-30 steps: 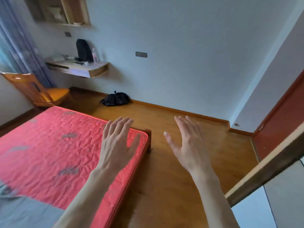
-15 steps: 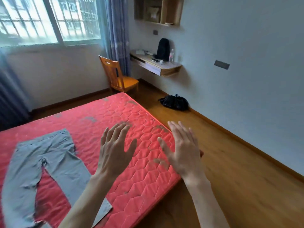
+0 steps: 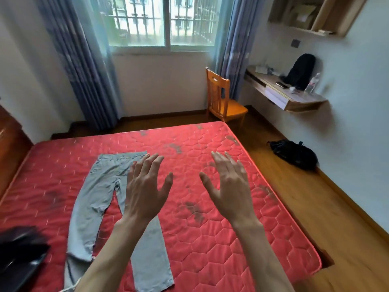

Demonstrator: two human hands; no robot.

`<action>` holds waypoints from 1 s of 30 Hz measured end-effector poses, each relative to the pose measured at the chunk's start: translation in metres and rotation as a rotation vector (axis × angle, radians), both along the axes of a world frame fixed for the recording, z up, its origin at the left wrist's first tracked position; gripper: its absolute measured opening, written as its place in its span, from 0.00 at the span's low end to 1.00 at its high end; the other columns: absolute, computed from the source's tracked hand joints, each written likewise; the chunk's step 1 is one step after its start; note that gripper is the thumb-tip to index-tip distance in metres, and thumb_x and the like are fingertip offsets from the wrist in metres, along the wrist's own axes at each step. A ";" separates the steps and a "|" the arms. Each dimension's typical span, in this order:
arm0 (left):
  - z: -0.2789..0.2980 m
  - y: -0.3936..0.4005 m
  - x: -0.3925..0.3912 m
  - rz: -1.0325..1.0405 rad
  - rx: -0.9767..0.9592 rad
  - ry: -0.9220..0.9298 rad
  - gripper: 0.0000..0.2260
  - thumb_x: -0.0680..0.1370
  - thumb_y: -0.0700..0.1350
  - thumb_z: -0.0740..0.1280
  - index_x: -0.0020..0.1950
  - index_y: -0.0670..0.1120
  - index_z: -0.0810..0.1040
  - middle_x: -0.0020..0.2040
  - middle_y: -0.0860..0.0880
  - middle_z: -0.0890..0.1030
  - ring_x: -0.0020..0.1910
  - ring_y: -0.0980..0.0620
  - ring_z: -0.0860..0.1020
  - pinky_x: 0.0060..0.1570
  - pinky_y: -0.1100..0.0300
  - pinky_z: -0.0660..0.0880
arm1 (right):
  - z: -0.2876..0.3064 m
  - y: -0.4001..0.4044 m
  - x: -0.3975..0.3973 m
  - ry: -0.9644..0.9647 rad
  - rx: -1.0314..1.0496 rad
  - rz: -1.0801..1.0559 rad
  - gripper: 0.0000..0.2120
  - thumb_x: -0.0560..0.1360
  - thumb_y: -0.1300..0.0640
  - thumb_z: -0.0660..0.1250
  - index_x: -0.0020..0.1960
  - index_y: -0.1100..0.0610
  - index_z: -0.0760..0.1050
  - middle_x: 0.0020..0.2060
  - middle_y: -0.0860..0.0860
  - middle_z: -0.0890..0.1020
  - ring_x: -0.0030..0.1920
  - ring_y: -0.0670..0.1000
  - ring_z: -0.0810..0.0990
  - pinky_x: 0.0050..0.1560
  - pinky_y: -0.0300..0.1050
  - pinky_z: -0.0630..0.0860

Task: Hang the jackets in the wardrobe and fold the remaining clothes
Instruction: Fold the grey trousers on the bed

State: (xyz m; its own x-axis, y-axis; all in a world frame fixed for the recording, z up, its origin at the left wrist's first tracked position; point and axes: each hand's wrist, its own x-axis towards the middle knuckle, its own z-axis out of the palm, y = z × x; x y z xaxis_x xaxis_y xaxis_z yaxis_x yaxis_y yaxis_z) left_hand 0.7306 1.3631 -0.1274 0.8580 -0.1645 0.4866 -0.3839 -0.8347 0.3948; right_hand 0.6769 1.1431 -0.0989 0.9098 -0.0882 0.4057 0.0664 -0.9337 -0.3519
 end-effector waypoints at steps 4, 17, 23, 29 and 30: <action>-0.006 0.029 0.031 0.103 0.023 0.041 0.23 0.82 0.57 0.62 0.73 0.47 0.74 0.73 0.49 0.75 0.76 0.46 0.68 0.74 0.41 0.64 | -0.006 0.023 0.053 0.010 0.021 0.092 0.33 0.83 0.34 0.56 0.80 0.52 0.63 0.77 0.48 0.70 0.80 0.49 0.61 0.81 0.53 0.54; -0.029 0.072 0.122 0.350 0.111 0.043 0.22 0.81 0.56 0.61 0.72 0.47 0.75 0.73 0.48 0.75 0.76 0.48 0.68 0.78 0.43 0.59 | -0.046 0.073 0.217 0.025 0.091 0.348 0.31 0.83 0.37 0.59 0.81 0.51 0.62 0.78 0.48 0.68 0.81 0.49 0.60 0.82 0.50 0.51; -0.037 0.125 0.152 0.425 0.104 0.092 0.23 0.82 0.57 0.59 0.73 0.46 0.75 0.73 0.48 0.75 0.77 0.47 0.67 0.79 0.43 0.58 | -0.060 0.114 0.264 0.036 0.093 0.382 0.31 0.83 0.37 0.60 0.81 0.51 0.62 0.78 0.48 0.69 0.80 0.49 0.61 0.82 0.52 0.53; -0.070 0.193 0.186 0.445 0.082 0.155 0.25 0.82 0.59 0.57 0.73 0.46 0.75 0.73 0.48 0.76 0.77 0.48 0.67 0.79 0.43 0.57 | -0.082 0.169 0.298 0.075 0.050 0.342 0.31 0.83 0.38 0.61 0.80 0.52 0.63 0.77 0.49 0.71 0.80 0.50 0.63 0.81 0.52 0.54; -0.077 0.205 0.193 0.439 0.076 0.165 0.25 0.82 0.59 0.57 0.73 0.46 0.75 0.73 0.47 0.76 0.77 0.48 0.68 0.79 0.43 0.58 | -0.087 0.179 0.303 0.080 0.043 0.333 0.31 0.83 0.38 0.61 0.80 0.52 0.64 0.76 0.49 0.71 0.80 0.50 0.63 0.82 0.53 0.54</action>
State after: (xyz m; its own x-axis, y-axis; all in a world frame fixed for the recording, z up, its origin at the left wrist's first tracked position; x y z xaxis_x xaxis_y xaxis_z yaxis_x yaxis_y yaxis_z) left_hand 0.9235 1.5686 -0.2040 0.9193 0.2011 0.3383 0.0743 -0.9328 0.3525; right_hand 0.9803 1.3222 -0.1859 0.9205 0.2032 0.3339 0.3352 -0.8498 -0.4069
